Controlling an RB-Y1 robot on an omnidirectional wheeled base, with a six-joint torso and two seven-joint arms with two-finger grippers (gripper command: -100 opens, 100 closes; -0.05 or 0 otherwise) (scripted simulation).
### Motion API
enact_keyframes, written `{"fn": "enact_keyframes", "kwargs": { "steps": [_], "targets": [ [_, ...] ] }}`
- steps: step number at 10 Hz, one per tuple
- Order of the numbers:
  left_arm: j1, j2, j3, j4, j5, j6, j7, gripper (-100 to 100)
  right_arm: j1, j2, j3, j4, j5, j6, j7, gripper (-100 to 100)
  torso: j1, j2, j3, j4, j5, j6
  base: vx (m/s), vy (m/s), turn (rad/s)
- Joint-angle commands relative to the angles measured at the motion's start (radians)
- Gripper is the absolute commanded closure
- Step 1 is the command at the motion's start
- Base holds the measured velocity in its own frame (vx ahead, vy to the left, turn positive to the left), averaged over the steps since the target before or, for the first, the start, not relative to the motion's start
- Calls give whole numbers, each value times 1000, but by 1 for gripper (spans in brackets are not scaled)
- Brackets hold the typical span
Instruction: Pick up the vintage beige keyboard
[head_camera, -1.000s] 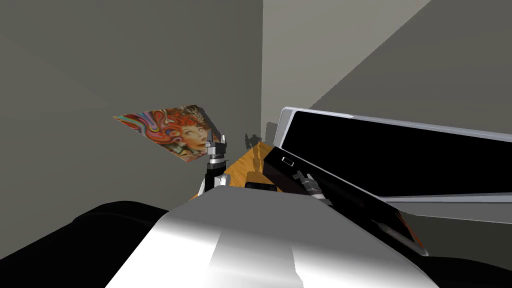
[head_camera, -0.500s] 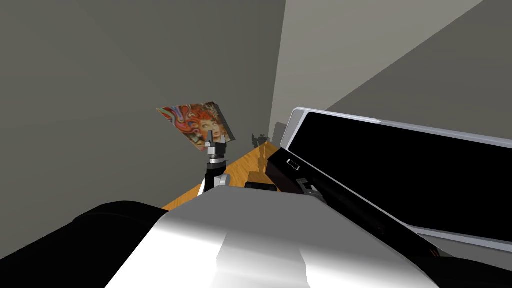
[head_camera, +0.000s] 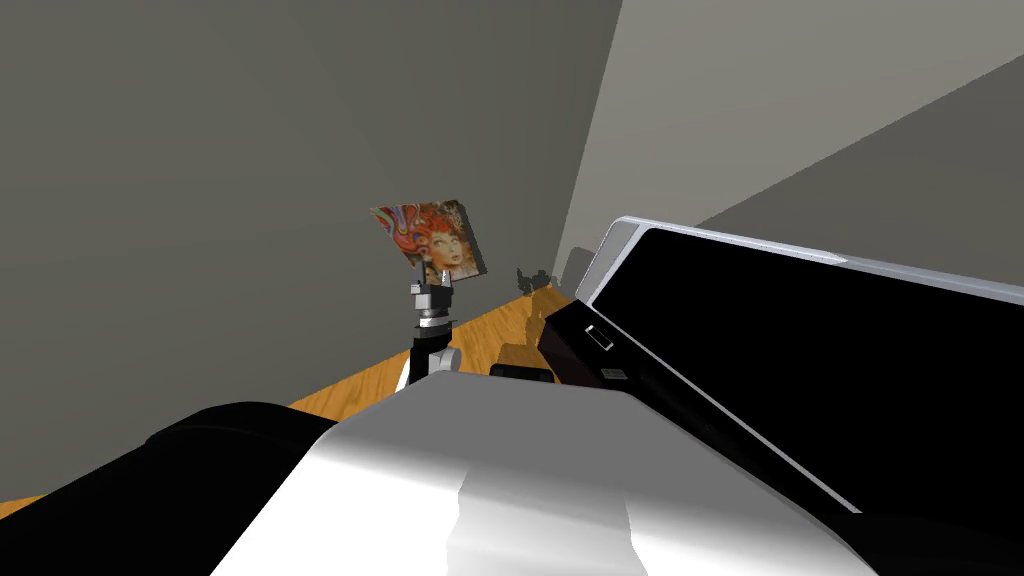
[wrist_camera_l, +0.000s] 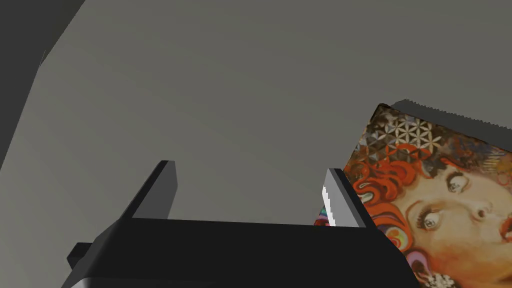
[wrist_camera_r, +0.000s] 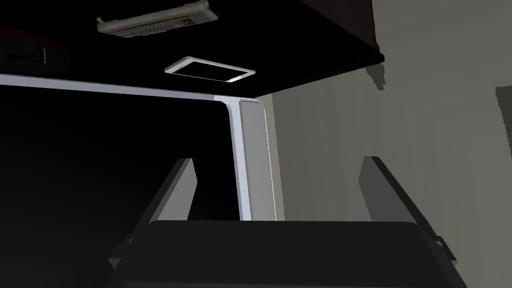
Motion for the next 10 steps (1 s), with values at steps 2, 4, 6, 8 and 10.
{"fn": "enact_keyframes", "kwargs": {
  "steps": [2, 4, 6, 8, 10],
  "targets": [
    [0, 0, 0, 0, 0, 0, 0, 0, 1, -20, -15, 87, 68, -11, 46, -100, 0, -1, 0, 0, 0, 1, -60, -38, 327],
    [0, 0, 0, 0, 0, 0, 0, 0, 10, -34, -24, 153, 110, -16, 71, -100, 0, -1, 0, 0, 0, 1, -55, -36, 321],
    [0, 0, 0, 0, 0, 0, 0, 0, 10, -34, -24, 185, 113, -16, 71, -100, 0, -1, -1, 0, 0, 1, -36, -25, 163],
    [0, 0, 0, 0, 0, 0, 0, 0, 18, -48, -32, 248, 154, -20, 96, -100, 1, -2, -1, 0, 0, 0, -41, -22, 305],
    [0, 0, 0, 0, 0, 0, 0, 0, 25, -61, -40, 294, 194, -24, 120, -100, 0, -2, -1, 0, 0, 1, -52, -33, 309]
  ]
}}
